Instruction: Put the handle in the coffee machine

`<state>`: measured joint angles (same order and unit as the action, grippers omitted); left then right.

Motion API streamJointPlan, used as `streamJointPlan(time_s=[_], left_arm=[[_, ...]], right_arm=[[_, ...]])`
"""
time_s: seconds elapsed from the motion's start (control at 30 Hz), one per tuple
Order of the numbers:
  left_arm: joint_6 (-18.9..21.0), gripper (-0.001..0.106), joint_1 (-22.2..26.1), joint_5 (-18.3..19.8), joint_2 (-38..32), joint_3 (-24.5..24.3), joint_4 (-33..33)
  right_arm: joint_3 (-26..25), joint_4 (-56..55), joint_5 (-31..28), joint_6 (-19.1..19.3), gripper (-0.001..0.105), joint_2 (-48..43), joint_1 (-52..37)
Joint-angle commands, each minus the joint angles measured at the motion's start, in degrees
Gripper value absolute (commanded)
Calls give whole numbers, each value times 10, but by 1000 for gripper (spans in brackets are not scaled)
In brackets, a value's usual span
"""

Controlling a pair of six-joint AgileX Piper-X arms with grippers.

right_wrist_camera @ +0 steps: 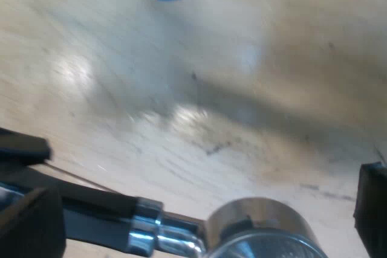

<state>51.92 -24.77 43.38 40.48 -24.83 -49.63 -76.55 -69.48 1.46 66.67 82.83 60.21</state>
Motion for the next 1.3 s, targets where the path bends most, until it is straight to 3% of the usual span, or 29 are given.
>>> streamJointPlan(time_s=[0.03,0.27,0.43,0.7,0.93,1.03,1.2,1.3], left_arm=[[-3,0,-2,33,-2,-4,11],[13,0,33,24,-4,-4,2],[31,0,71,23,-4,-4,2],[35,0,164,20,-4,-20,-18],[35,0,247,20,11,-55,-38],[10,0,295,20,31,-68,-50],[-85,0,355,20,76,-92,-110],[-104,0,375,21,95,-101,-118]], right_arm=[[-20,-3,-2,13,105,-11,0],[-25,-2,-8,13,105,-66,5],[-25,-2,-83,13,105,-104,44],[-12,4,-216,-24,105,-114,162],[26,52,-260,-28,105,-114,222],[38,93,-295,-28,105,-114,248],[77,190,-329,-26,105,-114,269],[93,223,-344,-24,105,-114,269]])
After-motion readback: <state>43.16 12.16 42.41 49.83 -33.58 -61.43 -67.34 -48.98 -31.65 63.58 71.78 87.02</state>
